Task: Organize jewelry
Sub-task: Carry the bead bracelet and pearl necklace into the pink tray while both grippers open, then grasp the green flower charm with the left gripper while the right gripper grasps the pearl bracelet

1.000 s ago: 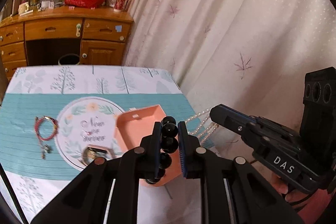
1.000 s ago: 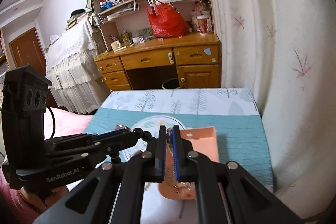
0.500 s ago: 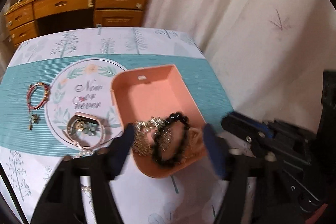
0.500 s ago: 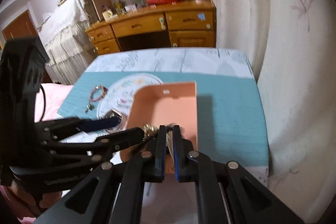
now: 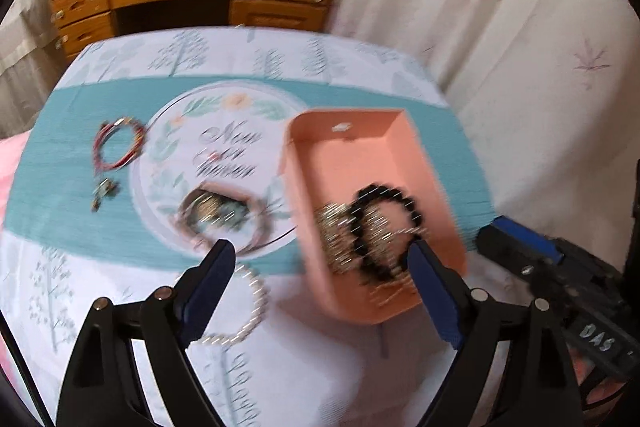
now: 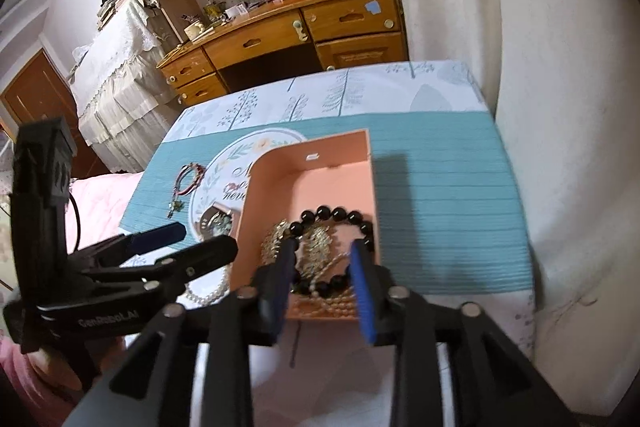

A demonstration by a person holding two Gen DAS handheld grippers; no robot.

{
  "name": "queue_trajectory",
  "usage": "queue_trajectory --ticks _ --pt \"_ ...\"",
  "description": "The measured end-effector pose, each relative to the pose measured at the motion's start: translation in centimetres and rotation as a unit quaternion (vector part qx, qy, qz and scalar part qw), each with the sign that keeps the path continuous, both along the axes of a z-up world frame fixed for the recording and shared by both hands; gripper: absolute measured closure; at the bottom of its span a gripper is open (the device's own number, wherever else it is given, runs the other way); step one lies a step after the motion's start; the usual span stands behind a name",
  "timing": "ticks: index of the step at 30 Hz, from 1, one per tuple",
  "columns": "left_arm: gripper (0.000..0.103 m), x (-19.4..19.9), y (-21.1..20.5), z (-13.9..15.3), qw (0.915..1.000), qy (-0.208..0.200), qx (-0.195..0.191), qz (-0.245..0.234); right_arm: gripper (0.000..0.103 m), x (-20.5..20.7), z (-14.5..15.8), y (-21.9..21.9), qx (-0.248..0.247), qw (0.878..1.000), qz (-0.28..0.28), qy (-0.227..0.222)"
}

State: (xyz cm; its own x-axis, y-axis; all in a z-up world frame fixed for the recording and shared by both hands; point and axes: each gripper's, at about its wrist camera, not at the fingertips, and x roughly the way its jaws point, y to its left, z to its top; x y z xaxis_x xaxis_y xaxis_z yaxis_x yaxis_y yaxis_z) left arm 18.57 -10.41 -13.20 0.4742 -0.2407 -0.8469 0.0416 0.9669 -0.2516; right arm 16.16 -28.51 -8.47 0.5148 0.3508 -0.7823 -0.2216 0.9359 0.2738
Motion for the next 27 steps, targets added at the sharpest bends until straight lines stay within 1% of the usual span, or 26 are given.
queue_trajectory --ticks 3,5,6,8,10,11,14,17,20,24,27 --pt "0.016 -0.9 1.9 -0.9 0.9992 0.022 0.027 0.018 0.063 -0.1 -0.7 0.6 0.007 1.0 0.0 0.019" --pt "0.016 -1.3 3.3 -1.6 0.9975 0.037 0.052 0.031 0.053 -0.2 -1.1 0.9 0.02 0.999 -0.003 0.03" --pt "0.016 -1.5 3.9 -1.9 0.9966 0.043 0.062 0.034 0.05 -0.3 -1.3 1.0 0.029 0.999 -0.006 0.035" --pt "0.016 -1.8 5.2 -2.5 0.9941 0.055 0.088 0.029 0.042 -0.4 -1.7 1.4 0.049 0.998 -0.016 0.047" --pt "0.016 -1.9 6.0 -2.9 0.9908 0.06 0.119 0.025 0.039 -0.6 -2.0 1.9 0.063 0.996 -0.031 0.054" --pt "0.016 -2.0 6.5 -3.0 0.988 0.061 0.141 0.021 0.038 -0.7 -2.1 2.1 0.066 0.996 -0.036 0.056" --pt "0.016 -1.9 7.7 -3.0 0.9833 0.063 0.171 0.01 0.038 -1.1 -2.2 3.3 0.071 0.995 -0.052 0.055" --pt "0.016 -1.5 9.0 -2.5 0.981 0.064 0.183 0.003 0.038 -2.1 -2.0 4.9 0.056 0.995 -0.068 0.039" --pt "0.016 -0.2 10.7 -2.1 0.9777 0.068 0.199 0.0 0.038 -3.3 -1.9 7.5 0.032 0.997 -0.061 0.02" --pt "0.016 1.8 12.6 -1.8 0.9733 0.071 0.217 -0.02 0.038 -4.5 -2.0 11.5 -0.01 1.0 -0.01 -0.007" --pt "0.016 3.1 13.5 -1.5 0.9698 0.054 0.229 -0.064 0.038 -5.4 -2.3 14.8 -0.043 0.998 0.043 -0.035"
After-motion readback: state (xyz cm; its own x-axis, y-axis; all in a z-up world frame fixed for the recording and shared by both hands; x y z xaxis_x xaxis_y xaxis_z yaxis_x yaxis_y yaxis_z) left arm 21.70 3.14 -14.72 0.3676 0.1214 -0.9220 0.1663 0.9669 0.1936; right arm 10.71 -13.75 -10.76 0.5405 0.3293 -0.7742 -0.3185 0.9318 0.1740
